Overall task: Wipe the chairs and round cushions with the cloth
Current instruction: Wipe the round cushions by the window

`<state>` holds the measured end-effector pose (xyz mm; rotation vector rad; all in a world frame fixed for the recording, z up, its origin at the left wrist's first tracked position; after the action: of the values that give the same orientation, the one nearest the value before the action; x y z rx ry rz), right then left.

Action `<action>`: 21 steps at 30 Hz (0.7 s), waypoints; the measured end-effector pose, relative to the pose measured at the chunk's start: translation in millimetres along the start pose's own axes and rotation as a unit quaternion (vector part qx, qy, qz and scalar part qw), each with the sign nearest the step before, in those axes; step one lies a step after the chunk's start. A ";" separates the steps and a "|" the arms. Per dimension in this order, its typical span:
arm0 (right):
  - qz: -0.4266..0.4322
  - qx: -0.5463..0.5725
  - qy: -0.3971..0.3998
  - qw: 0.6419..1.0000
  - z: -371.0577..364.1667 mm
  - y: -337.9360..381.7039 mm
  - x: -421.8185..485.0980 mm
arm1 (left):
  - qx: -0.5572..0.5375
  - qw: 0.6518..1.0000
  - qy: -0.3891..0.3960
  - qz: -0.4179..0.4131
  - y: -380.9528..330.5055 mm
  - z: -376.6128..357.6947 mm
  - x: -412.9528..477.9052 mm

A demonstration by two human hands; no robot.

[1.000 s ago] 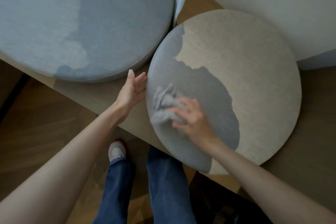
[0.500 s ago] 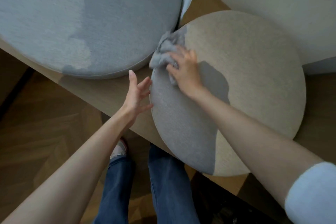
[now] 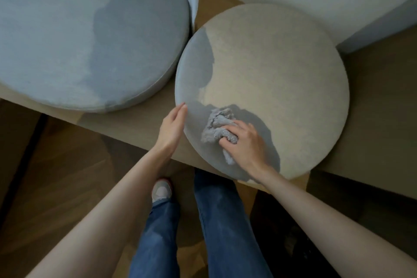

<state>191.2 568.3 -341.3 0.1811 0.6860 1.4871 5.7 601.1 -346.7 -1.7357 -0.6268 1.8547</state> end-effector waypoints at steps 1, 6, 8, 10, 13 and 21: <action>-0.031 0.004 -0.028 0.999 4.1 -5.4 -9.8 | 0.051 0.998 0.019 -0.029 1.9 -3.5 -5.3; -0.181 0.059 -0.170 0.967 9.5 -40.1 -77.9 | 0.258 0.948 0.125 -0.140 19.5 -34.8 -32.0; -0.225 0.051 -0.224 0.947 6.6 -56.6 -108.8 | 0.325 0.913 0.163 -0.185 24.9 -50.4 -43.1; -0.285 0.056 -0.261 0.921 3.1 -72.5 -137.6 | 0.372 0.883 0.191 -0.214 32.0 -65.5 -51.0; -0.343 0.088 -0.301 0.885 -0.6 -100.5 -168.6 | 0.430 0.848 0.217 -0.221 44.6 -89.7 -57.3; -0.428 0.032 -0.233 0.873 -1.8 -186.1 -170.5 | 0.614 0.713 0.210 -0.263 77.2 -138.0 -43.1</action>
<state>359.4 385.5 -385.9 0.2359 0.3330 0.5277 140.7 512.3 -374.1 -0.8140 0.3025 0.9143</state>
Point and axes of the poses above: each hand's wrist, its own x-axis towards the middle knuckle, its own z-axis out of the back of the hand, y = z × x, the point moved 2 cm from there along x, towards the middle knuckle, and after that the axes turned 3 degrees about z, right-handed, at the moved point
